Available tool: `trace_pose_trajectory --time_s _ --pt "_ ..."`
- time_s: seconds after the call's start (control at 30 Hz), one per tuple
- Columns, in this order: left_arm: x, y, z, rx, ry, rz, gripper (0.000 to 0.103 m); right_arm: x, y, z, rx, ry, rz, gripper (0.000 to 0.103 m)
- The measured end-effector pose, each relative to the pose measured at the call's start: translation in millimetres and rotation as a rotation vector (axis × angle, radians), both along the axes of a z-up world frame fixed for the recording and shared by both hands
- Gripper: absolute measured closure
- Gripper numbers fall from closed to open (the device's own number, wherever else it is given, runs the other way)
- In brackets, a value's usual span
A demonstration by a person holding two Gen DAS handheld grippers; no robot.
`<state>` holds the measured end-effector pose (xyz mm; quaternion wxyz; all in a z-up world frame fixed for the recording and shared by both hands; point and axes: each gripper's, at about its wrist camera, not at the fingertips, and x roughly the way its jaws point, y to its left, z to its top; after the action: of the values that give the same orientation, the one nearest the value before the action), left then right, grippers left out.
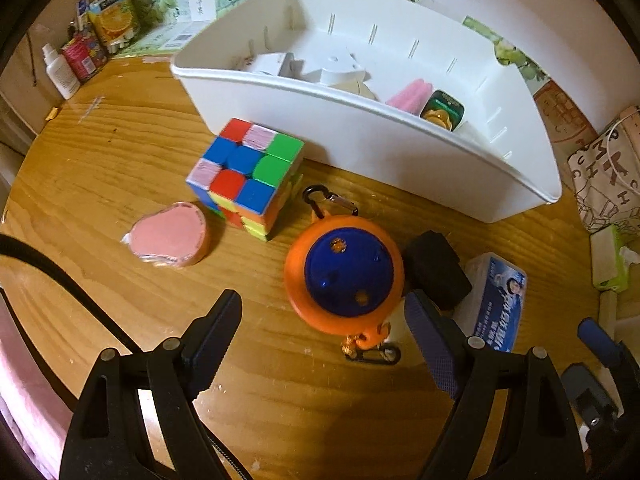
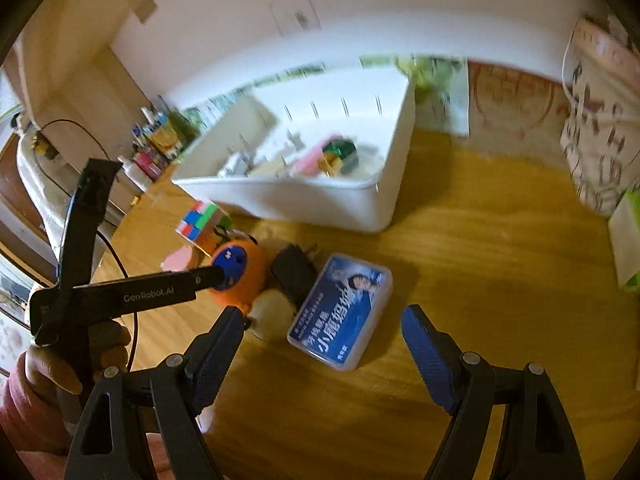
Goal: Organize rigid objects
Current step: 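Grasp orange-blue reel with left tool while right tool grasps blue toothbrush box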
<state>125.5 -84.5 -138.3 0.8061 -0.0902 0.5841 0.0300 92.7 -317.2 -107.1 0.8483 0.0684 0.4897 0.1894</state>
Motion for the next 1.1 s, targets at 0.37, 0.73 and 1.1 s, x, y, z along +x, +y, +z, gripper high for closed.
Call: trace_pose_trajectory --time_s 0.37,0.73,1.1 --pt "26.8 -3.4 -20.2 -0.027 0.061 -0.008 0.017 25.1 17.3 -33.1 -0.087 0.154 0.045 0.021" --pt "40.6 -16.0 -37.1 0.014 0.106 -0.04 0.016 40.6 31.6 -54.1 -0.149 0.243 0.081 0.021" --pt "53.9 -23.2 -50.1 0.05 0.136 -0.058 0.016 58.8 41.8 -68.0 -0.208 0.266 0.062 0.021"
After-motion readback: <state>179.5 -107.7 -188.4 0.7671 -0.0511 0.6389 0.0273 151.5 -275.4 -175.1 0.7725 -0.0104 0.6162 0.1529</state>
